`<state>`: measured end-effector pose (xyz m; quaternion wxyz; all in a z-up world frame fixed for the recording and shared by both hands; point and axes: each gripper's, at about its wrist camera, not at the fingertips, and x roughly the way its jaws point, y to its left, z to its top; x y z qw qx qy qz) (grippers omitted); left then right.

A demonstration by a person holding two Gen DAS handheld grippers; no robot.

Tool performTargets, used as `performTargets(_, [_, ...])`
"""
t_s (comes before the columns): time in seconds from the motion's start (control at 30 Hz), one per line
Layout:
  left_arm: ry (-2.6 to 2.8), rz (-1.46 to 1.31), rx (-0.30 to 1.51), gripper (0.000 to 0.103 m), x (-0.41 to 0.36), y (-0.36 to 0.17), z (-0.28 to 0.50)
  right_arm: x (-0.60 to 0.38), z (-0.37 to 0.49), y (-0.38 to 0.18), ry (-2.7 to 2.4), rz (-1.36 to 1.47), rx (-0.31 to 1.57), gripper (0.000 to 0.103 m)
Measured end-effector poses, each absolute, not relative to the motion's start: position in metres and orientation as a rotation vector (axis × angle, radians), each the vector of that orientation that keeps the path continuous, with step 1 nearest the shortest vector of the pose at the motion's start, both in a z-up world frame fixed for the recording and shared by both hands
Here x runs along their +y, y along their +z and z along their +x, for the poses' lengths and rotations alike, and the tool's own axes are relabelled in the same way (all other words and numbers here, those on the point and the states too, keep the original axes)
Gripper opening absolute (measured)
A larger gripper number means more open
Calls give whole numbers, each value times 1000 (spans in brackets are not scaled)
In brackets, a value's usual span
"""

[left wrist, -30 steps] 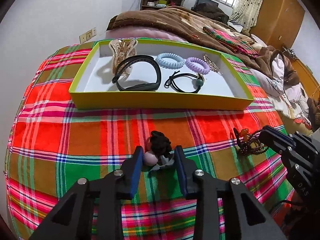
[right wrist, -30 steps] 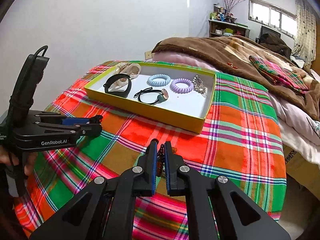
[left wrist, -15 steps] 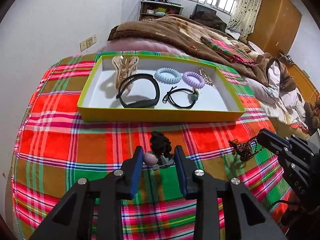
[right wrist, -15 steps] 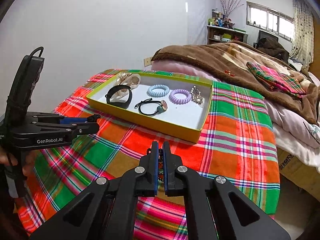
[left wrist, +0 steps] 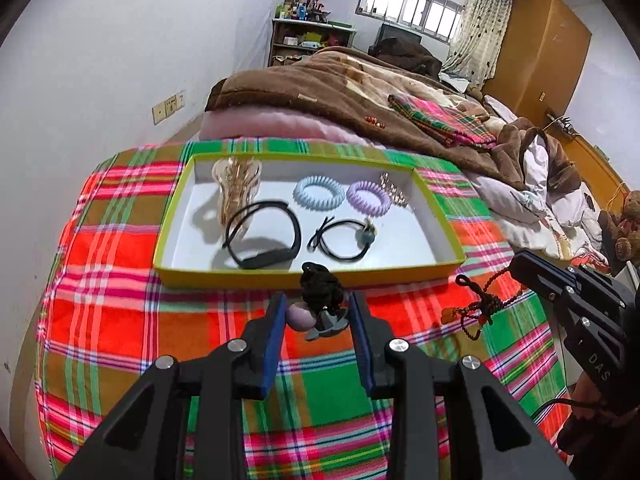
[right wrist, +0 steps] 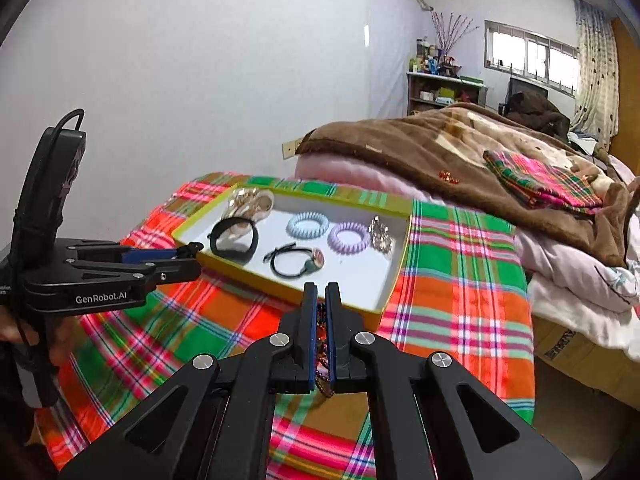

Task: Organize jewelry
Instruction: 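Carry the pink-ball hair tie with the left gripper while the right gripper carries the beaded necklace into the box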

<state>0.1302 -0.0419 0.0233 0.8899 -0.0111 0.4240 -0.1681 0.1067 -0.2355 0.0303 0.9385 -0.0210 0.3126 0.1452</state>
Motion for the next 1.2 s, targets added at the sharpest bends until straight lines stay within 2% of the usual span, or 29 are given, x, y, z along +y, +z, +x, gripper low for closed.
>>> performTargets(0.5, [-409,-13,856,33,-67,44,173,-243,153,55,251,-20,594,3])
performTargets(1.2, [-399,-6,948,33,-86,9,236,-243,214,8,239,24,707,3])
